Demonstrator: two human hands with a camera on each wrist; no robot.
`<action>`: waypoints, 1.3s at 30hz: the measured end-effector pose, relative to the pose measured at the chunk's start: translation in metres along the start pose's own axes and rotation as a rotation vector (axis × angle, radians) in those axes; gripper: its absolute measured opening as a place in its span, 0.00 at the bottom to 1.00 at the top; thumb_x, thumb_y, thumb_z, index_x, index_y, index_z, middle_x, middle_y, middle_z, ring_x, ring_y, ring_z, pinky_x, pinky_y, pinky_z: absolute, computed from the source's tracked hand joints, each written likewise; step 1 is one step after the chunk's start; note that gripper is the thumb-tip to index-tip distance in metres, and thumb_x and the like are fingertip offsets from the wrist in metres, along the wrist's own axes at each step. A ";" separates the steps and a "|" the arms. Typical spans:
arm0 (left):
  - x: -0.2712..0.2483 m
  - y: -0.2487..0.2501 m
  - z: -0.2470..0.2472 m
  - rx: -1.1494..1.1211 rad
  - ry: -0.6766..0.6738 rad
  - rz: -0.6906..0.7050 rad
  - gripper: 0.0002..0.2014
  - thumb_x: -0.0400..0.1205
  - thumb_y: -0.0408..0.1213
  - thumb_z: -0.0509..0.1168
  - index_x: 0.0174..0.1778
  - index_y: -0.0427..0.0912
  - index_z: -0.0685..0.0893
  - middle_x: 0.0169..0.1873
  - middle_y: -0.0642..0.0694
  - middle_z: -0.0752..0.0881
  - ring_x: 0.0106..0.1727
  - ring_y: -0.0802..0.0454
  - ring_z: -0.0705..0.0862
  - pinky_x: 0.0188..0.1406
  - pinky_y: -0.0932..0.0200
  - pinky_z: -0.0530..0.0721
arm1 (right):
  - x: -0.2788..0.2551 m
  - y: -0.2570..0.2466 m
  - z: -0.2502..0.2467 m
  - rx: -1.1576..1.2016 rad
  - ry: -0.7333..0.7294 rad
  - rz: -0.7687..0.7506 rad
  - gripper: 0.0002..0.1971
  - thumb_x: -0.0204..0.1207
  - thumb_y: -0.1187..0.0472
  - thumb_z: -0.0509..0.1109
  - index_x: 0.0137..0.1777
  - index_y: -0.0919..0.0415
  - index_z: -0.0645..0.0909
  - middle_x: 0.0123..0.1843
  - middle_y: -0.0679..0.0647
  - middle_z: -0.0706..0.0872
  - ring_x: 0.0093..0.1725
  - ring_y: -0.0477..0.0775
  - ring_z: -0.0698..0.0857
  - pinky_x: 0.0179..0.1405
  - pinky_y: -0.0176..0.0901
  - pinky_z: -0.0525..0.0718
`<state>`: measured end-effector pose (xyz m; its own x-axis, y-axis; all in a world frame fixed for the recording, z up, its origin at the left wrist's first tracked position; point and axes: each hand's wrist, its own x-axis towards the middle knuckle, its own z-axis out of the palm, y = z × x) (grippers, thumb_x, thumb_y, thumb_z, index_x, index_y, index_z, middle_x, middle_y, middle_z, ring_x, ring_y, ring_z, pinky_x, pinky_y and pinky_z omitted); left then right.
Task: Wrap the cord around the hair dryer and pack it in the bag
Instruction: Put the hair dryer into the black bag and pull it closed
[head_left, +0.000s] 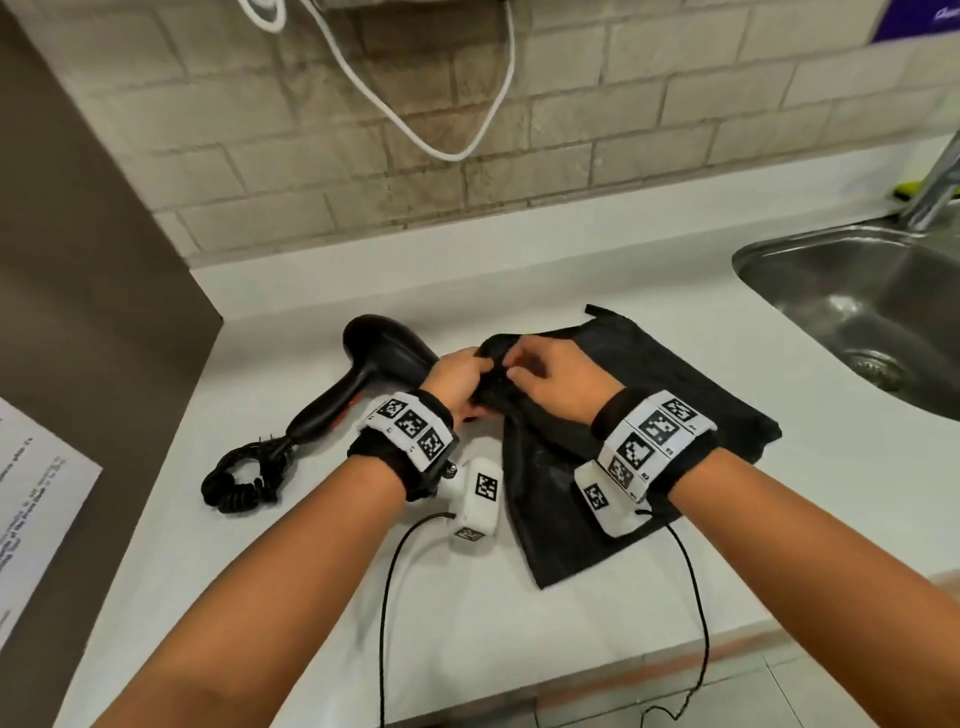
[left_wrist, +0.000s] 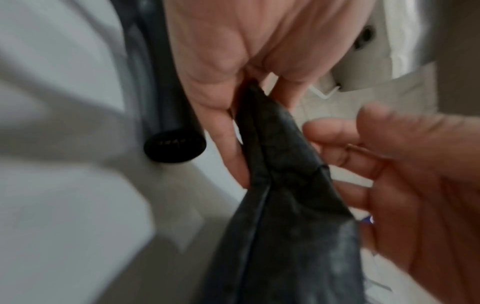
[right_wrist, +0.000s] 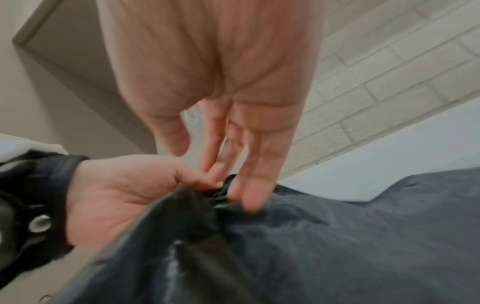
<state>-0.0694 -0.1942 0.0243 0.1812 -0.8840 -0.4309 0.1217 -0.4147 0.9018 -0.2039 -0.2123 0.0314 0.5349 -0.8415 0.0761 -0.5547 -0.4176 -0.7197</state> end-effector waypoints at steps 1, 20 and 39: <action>-0.004 0.003 0.000 0.057 -0.018 0.040 0.13 0.82 0.26 0.53 0.40 0.45 0.79 0.36 0.42 0.81 0.37 0.48 0.81 0.29 0.58 0.83 | 0.002 0.002 -0.005 -0.028 0.053 -0.015 0.13 0.76 0.68 0.64 0.60 0.64 0.79 0.57 0.60 0.85 0.56 0.55 0.82 0.58 0.37 0.75; -0.046 0.036 -0.058 0.008 0.068 0.437 0.22 0.81 0.19 0.48 0.33 0.47 0.78 0.29 0.45 0.76 0.27 0.53 0.72 0.24 0.64 0.70 | -0.038 0.008 -0.028 -0.382 0.101 -0.004 0.16 0.82 0.51 0.57 0.61 0.57 0.81 0.60 0.62 0.79 0.54 0.62 0.83 0.59 0.48 0.78; -0.076 0.020 -0.065 1.433 0.299 0.171 0.21 0.81 0.43 0.61 0.71 0.43 0.74 0.72 0.31 0.62 0.57 0.35 0.81 0.63 0.48 0.78 | -0.016 -0.009 -0.039 0.202 0.383 0.000 0.20 0.65 0.86 0.49 0.26 0.66 0.75 0.30 0.58 0.86 0.31 0.48 0.81 0.38 0.28 0.75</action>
<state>-0.0174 -0.1215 0.0731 0.3053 -0.9407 -0.1480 -0.9376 -0.3241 0.1258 -0.2324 -0.2085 0.0632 0.2385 -0.9240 0.2988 -0.3983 -0.3737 -0.8377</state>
